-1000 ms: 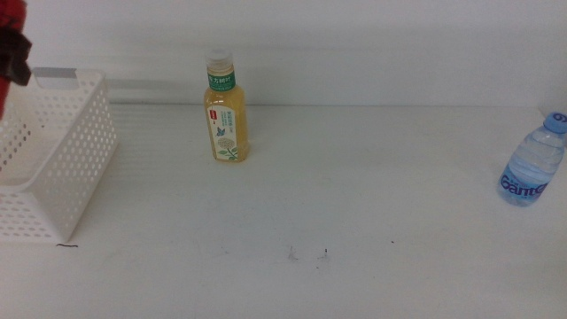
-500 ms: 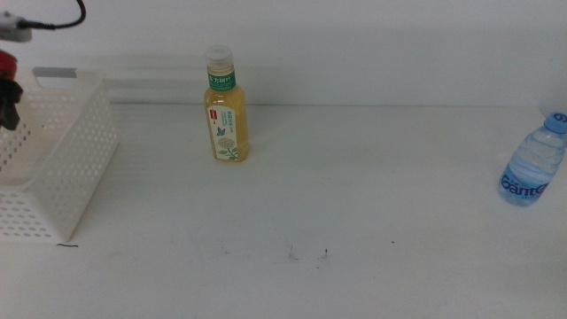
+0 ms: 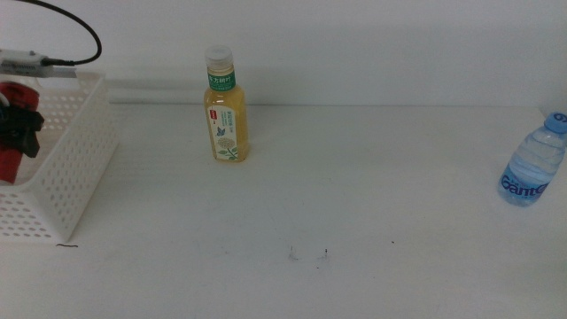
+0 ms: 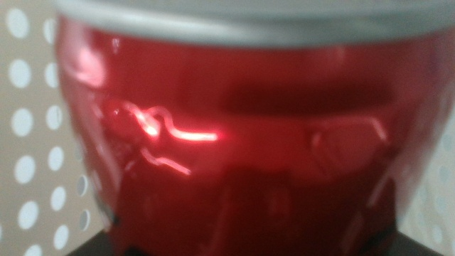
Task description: Use arms to grab the bottles and put them into the dustbin to the left of the table.
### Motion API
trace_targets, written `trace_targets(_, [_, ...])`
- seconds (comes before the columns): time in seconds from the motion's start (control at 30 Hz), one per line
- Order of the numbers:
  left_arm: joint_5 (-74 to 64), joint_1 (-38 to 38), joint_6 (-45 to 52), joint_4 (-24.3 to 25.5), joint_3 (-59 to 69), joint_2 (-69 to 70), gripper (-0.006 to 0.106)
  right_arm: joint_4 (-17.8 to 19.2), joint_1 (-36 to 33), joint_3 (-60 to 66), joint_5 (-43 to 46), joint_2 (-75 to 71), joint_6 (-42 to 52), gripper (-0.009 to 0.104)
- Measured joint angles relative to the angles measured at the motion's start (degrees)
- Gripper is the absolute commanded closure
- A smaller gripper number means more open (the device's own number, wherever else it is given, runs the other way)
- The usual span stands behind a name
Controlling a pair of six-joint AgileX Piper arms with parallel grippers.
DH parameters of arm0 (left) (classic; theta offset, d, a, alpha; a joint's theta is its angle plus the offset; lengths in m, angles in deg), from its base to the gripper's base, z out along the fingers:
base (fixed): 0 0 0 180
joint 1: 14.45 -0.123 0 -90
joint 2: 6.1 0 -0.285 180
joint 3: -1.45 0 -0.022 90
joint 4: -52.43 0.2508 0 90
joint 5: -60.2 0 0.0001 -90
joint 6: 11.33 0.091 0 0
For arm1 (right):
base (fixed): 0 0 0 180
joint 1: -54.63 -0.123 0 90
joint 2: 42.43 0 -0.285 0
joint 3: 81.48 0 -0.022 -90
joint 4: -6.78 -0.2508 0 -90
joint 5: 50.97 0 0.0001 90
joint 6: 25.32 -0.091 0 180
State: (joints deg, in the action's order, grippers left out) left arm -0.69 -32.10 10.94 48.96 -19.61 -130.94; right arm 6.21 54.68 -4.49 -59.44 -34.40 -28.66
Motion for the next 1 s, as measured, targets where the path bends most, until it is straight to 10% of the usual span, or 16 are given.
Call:
trace_targets(0.27, [0.46,0.0,0.0,-0.59,-0.06,-0.22,0.007,0.0,0.0,0.0,0.0,0.0,0.0,0.002])
trace_targets(1.0, [6.73,11.12,-8.42,-1.24,15.1,25.53,0.007,0.0,0.0,0.0,0.0,0.0,0.0,0.002])
